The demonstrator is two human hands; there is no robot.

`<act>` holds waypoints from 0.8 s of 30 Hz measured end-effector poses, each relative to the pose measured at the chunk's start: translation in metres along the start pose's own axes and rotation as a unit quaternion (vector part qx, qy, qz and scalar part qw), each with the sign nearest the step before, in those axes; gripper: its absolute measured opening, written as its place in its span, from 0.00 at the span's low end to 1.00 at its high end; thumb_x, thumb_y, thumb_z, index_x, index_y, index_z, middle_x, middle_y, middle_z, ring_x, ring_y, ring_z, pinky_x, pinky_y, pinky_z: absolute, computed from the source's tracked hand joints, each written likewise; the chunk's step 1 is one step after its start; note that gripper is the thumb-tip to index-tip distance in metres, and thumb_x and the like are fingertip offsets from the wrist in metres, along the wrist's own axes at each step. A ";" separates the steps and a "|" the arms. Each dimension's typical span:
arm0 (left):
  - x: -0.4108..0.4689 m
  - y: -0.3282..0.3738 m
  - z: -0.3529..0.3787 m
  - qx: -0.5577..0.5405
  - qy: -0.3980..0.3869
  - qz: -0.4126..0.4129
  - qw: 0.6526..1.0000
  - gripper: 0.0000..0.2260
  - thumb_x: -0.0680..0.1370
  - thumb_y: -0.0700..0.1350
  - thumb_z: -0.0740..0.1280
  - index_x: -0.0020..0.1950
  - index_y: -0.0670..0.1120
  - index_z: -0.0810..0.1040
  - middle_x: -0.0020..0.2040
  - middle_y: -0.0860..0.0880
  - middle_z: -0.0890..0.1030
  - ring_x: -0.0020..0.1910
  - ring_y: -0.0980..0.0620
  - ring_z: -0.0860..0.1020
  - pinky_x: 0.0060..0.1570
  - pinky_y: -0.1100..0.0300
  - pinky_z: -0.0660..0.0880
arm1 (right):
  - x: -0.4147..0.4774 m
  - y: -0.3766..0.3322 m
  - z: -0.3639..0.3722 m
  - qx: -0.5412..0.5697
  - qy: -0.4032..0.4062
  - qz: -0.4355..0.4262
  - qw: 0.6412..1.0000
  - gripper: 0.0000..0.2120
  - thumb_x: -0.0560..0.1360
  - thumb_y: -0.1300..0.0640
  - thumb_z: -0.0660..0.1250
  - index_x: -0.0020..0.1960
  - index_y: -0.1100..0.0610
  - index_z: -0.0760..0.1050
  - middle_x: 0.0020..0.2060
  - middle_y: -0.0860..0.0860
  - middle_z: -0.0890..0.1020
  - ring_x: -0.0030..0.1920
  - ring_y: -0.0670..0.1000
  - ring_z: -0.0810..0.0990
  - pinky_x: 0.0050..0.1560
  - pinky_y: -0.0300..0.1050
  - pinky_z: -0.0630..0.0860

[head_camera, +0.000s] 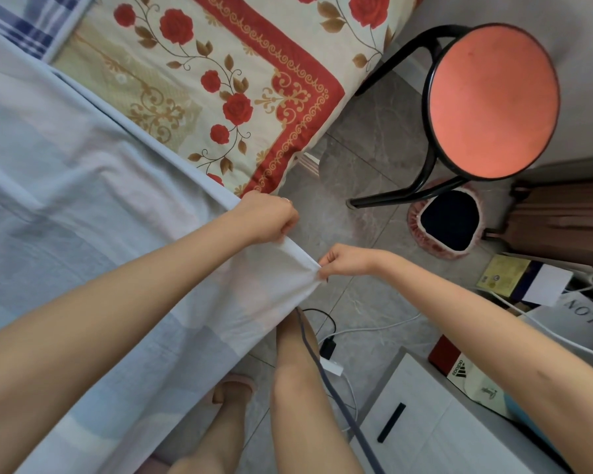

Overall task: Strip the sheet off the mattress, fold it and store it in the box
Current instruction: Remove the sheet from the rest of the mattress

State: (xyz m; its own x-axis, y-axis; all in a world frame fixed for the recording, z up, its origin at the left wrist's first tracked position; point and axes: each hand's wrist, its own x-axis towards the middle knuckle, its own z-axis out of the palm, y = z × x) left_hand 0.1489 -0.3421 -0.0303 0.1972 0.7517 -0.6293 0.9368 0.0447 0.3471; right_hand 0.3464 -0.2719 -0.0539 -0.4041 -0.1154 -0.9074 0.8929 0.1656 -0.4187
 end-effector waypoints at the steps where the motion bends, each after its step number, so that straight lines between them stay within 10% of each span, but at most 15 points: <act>1: 0.002 -0.001 -0.003 -0.007 -0.035 -0.004 0.999 0.07 0.72 0.44 0.70 0.40 0.51 0.73 0.46 0.53 0.76 0.41 0.52 0.72 0.34 0.60 0.63 | -0.001 0.001 0.001 0.011 -0.002 0.002 1.000 0.12 0.74 0.60 0.65 0.32 0.53 0.78 0.32 0.43 0.79 0.45 0.44 0.75 0.59 0.41 0.68; 19: -0.009 -0.005 0.012 0.067 0.077 0.060 0.993 0.08 0.75 0.38 0.61 0.44 0.52 0.70 0.43 0.54 0.73 0.46 0.51 0.73 0.45 0.57 0.59 | -0.003 0.006 0.002 0.098 -0.011 -0.002 0.995 0.12 0.74 0.60 0.66 0.33 0.53 0.80 0.38 0.45 0.83 0.53 0.45 0.79 0.67 0.42 0.66; 24: -0.011 -0.008 0.007 0.035 0.015 0.077 0.996 0.11 0.76 0.46 0.67 0.57 0.51 0.71 0.50 0.52 0.80 0.42 0.52 0.72 0.50 0.57 0.64 | -0.004 0.014 0.010 0.123 0.021 -0.012 0.992 0.13 0.75 0.56 0.66 0.45 0.68 0.78 0.45 0.57 0.79 0.53 0.52 0.77 0.68 0.48 0.65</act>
State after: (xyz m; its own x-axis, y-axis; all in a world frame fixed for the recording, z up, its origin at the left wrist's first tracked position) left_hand 0.1414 -0.3547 -0.0309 0.3314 0.7660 -0.5509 0.9144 -0.1168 0.3877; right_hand 0.3622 -0.2794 -0.0554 -0.4289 -0.0738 -0.9003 0.9024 -0.0820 -0.4231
